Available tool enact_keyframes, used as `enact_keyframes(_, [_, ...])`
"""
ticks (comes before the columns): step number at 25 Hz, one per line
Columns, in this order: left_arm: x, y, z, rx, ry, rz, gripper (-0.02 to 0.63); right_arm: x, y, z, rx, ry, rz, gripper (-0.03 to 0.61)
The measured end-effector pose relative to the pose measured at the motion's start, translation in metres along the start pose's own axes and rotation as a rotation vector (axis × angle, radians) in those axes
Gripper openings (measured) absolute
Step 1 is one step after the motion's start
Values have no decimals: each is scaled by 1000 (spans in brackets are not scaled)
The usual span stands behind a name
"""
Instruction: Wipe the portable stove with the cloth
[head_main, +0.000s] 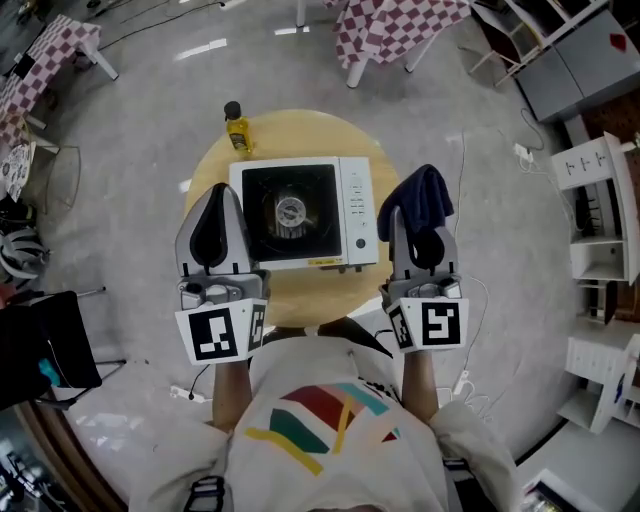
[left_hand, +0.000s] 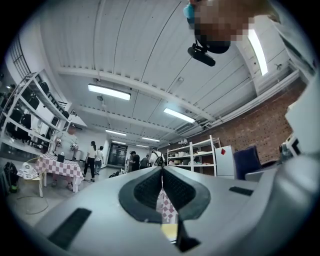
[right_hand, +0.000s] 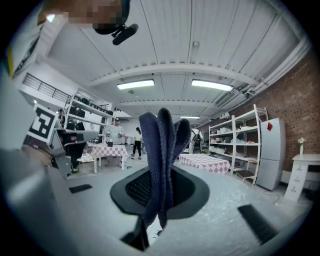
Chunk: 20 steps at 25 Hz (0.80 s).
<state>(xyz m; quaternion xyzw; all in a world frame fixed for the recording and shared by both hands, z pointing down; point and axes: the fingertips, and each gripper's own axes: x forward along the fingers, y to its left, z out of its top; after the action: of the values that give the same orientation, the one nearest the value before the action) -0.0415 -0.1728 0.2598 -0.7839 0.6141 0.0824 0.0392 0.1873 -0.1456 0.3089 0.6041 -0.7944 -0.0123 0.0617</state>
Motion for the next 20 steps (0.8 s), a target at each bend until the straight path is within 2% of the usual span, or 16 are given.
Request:
enact_keyframes(3, [4,-9,-5,10,7,-6,6,10,-6,-9,-65,27,-32,35])
enact_keyframes(8, [8,-18,-9,43,17,-10,6,25,-6,-17,-84,70,-11,35])
enact_keyframes(10, [9,-18,-8,58,14,-8,6,31,-5,-19,-126,92,0,35])
enact_keyframes(12, [10,-15,-7,64,13,-2,6,40,-6,-24,-211,133,9,35])
enact_keyframes(14, [10,-12,-8,64,15,5,6,53,-9,-30,-339,175,28,35])
enact_keyframes(17, [8,-7,-9,65,23,20,6,76,-16,-49,-556,304,81,35])
enact_keyframes(20, [6,-2,-11,68,35,34,6,101,-23,-75,-722,412,154,35])
